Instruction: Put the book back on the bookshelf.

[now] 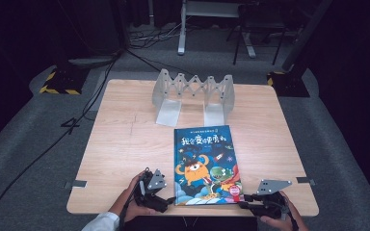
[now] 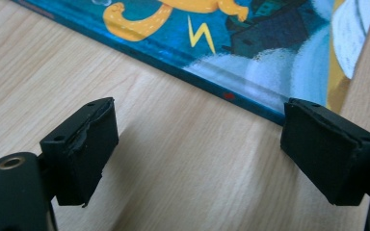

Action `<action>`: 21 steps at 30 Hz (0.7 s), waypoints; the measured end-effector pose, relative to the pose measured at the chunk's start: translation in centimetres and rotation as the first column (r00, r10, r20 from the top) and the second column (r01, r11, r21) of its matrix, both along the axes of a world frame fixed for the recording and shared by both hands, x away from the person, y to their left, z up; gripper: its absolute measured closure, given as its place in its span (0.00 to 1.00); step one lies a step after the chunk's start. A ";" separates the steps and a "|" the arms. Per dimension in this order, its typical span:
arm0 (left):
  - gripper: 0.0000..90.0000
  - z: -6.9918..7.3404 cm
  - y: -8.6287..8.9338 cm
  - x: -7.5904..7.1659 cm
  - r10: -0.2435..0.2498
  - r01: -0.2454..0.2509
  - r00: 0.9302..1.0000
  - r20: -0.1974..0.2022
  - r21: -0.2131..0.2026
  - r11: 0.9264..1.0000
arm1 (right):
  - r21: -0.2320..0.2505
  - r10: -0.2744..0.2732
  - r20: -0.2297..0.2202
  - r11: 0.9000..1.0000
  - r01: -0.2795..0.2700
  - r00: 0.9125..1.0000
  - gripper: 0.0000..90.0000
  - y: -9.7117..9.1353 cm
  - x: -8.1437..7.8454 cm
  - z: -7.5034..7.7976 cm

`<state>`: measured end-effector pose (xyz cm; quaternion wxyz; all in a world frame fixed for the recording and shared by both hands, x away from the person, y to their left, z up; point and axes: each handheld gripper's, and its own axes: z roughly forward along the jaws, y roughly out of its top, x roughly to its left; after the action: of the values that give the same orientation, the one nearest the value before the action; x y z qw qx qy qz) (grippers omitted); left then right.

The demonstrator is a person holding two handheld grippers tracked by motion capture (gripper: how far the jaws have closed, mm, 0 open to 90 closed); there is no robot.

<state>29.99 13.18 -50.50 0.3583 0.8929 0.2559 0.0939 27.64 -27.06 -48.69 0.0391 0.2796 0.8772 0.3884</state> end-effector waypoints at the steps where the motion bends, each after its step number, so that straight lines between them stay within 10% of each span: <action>1: 0.15 0.0 0.1 0.1 0.002 -0.002 1.000 0.000 -0.001 1.000 | 0.022 0.000 -0.003 1.000 0.000 1.000 0.72 -0.1 0.0 0.2; 10: 0.15 0.0 0.1 0.1 0.001 -0.001 1.000 0.001 0.001 1.000 | 0.130 0.007 -0.028 0.992 -0.004 1.000 0.44 0.1 1.5 1.1; 21: 0.15 0.0 0.1 0.1 0.003 -0.003 1.000 -0.001 0.002 1.000 | 0.182 -0.017 -0.064 0.983 0.029 0.998 0.42 0.3 4.5 1.9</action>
<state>30.08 13.28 -50.49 0.3572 0.8929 0.2575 0.0943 32.13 -26.77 -46.80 -0.0093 0.3039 0.8353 0.4580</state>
